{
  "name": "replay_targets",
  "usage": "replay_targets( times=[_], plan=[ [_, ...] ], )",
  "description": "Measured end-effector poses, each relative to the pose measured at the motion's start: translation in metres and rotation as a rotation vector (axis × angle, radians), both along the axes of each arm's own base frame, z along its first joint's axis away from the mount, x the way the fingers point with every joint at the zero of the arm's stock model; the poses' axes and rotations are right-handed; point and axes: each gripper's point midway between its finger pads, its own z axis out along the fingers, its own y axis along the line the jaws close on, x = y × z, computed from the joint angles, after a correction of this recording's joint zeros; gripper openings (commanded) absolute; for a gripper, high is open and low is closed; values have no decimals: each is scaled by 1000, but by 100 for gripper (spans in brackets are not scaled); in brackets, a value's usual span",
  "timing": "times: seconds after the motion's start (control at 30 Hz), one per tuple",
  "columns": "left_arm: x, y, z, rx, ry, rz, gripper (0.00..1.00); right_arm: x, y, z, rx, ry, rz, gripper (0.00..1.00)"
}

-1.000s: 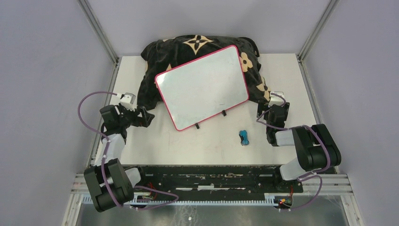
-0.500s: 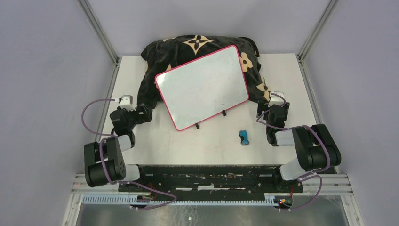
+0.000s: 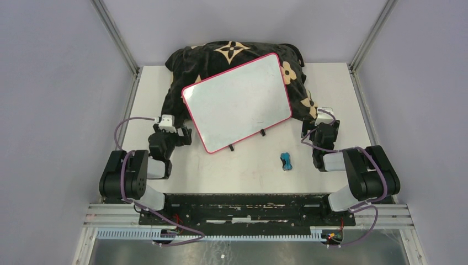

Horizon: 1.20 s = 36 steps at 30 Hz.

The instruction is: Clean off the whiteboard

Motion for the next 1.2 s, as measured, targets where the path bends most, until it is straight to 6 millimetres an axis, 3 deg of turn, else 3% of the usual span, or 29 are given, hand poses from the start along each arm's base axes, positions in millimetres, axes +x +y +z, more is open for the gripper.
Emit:
replay_targets(
  times=[0.2,1.2],
  plan=[
    [4,10,7,25,-36,47,99,0,0,0,0,0,0,100],
    [6,14,10,30,-49,71,99,0,0,0,0,0,0,100]
  ],
)
